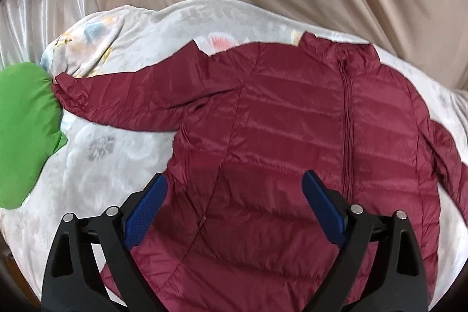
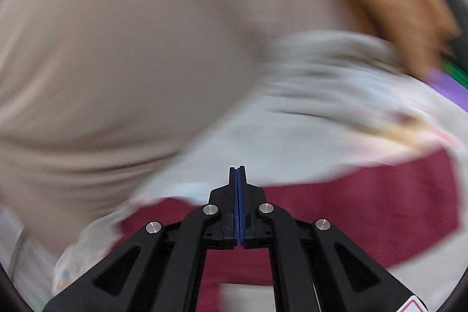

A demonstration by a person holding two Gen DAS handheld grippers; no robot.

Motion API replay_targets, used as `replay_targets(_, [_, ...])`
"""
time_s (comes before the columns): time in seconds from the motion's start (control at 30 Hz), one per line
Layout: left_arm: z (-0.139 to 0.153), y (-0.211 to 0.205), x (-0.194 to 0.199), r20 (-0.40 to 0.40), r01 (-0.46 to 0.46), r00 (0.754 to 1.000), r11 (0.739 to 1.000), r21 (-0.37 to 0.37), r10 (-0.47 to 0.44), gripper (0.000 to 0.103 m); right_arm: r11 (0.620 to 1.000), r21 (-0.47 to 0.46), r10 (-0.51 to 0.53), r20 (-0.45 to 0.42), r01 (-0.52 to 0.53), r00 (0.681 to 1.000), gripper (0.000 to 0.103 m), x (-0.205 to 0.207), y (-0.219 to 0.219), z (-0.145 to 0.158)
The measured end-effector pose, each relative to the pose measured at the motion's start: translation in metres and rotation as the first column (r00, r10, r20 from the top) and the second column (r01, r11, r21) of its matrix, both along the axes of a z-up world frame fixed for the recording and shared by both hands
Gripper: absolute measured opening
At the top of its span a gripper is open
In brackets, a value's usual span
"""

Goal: Fold large clothes

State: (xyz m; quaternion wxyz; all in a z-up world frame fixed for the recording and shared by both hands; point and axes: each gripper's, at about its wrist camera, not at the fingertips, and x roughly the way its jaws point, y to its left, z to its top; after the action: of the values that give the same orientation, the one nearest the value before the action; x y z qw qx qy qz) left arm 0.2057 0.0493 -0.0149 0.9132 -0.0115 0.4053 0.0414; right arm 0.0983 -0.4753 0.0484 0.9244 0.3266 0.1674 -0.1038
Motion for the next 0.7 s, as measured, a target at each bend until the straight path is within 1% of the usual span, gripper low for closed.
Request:
replay_targets(0.07, [0.005,0.008,0.003,0.003,-0.006,1.000,1.000,-0.019,0.006,0.091,0.992,-0.057,0.115,0.016,-0.114,0.993,0.002,0.029,0.049,0.025])
replay_targets(0.1, [0.006,0.012,0.003,0.003,-0.008,1.000,1.000,-0.029,0.008,0.091,0.986,-0.090,0.140,-0.003,-0.140,0.990,0.004,0.040,0.070,0.028])
replay_targets(0.13, [0.007,0.016,0.003,0.004,-0.008,1.000,0.999,-0.039,0.008,0.091,0.983,-0.116,0.141,-0.031,-0.143,0.990,0.009,0.047,0.084,0.024])
replay_targets(0.2, [0.005,0.024,0.002,-0.005,-0.010,1.000,0.999,-0.043,0.010,0.091,0.982,-0.158,0.084,-0.118,-0.102,0.989,0.057,0.050,0.093,0.005])
replay_targets(0.23, [0.003,0.027,0.001,-0.009,-0.007,1.000,0.999,-0.044,0.006,0.091,0.983,-0.178,0.017,-0.167,-0.047,0.986,0.061,0.043,0.086,-0.011])
replay_targets(0.27, [0.000,0.031,0.001,-0.016,-0.007,1.000,0.999,-0.042,0.006,0.091,0.982,-0.189,-0.031,-0.199,-0.007,0.979,0.063,0.035,0.077,-0.022])
replay_targets(0.3, [-0.004,0.034,-0.001,-0.021,-0.012,1.000,0.999,-0.039,0.011,0.091,0.981,-0.190,-0.085,-0.241,0.039,0.967,0.065,0.025,0.061,-0.036])
replay_targets(0.33, [-0.010,0.037,-0.001,-0.033,-0.019,0.999,0.999,-0.039,0.017,0.091,0.977,-0.176,-0.167,-0.299,0.117,0.939,0.067,0.005,0.034,-0.054])
replay_targets(0.37, [-0.013,0.039,-0.002,-0.041,-0.023,0.999,0.999,-0.043,0.021,0.091,0.968,-0.169,-0.232,-0.334,0.183,0.914,0.069,-0.012,0.013,-0.065])
replay_targets(0.4, [-0.018,0.040,-0.003,-0.051,-0.028,0.998,0.998,-0.048,0.025,0.091,0.949,-0.166,-0.311,-0.372,0.267,0.875,0.070,-0.035,-0.013,-0.078])
replay_targets(0.43, [-0.023,0.039,-0.004,-0.064,-0.030,0.998,0.998,-0.049,0.027,0.091,0.920,-0.166,-0.392,-0.406,0.355,0.826,0.070,-0.059,-0.039,-0.089])
replay_targets(0.5, [-0.031,0.035,-0.005,-0.079,-0.028,0.997,0.999,-0.039,0.025,0.091,0.868,-0.151,-0.487,-0.443,0.474,0.752,0.071,-0.096,-0.076,-0.105])
replay_targets(0.53, [-0.034,0.032,-0.005,-0.087,-0.027,0.996,0.999,-0.035,0.024,0.091,0.844,-0.132,-0.518,-0.459,0.521,0.722,0.071,-0.109,-0.093,-0.112])
replay_targets(0.57, [-0.036,0.029,-0.006,-0.092,-0.026,0.995,0.999,-0.035,0.022,0.091,0.823,-0.106,-0.535,-0.473,0.557,0.700,0.071,-0.120,-0.112,-0.122])
replay_targets(0.63, [-0.039,0.021,-0.007,-0.103,-0.020,0.995,0.999,-0.046,0.015,0.091,0.811,-0.069,-0.526,-0.520,0.581,0.673,0.071,-0.125,-0.135,-0.143])
replay_targets(0.67, [-0.039,0.018,-0.007,-0.101,-0.013,0.995,0.999,-0.053,0.007,0.091,0.810,-0.040,-0.510,-0.537,0.584,0.671,0.063,-0.126,-0.142,-0.150])
replay_targets(0.7, [-0.038,0.015,-0.008,-0.098,-0.008,0.995,0.998,-0.055,0.002,0.091,0.811,-0.003,-0.495,-0.536,0.585,0.684,0.040,-0.126,-0.147,-0.156])
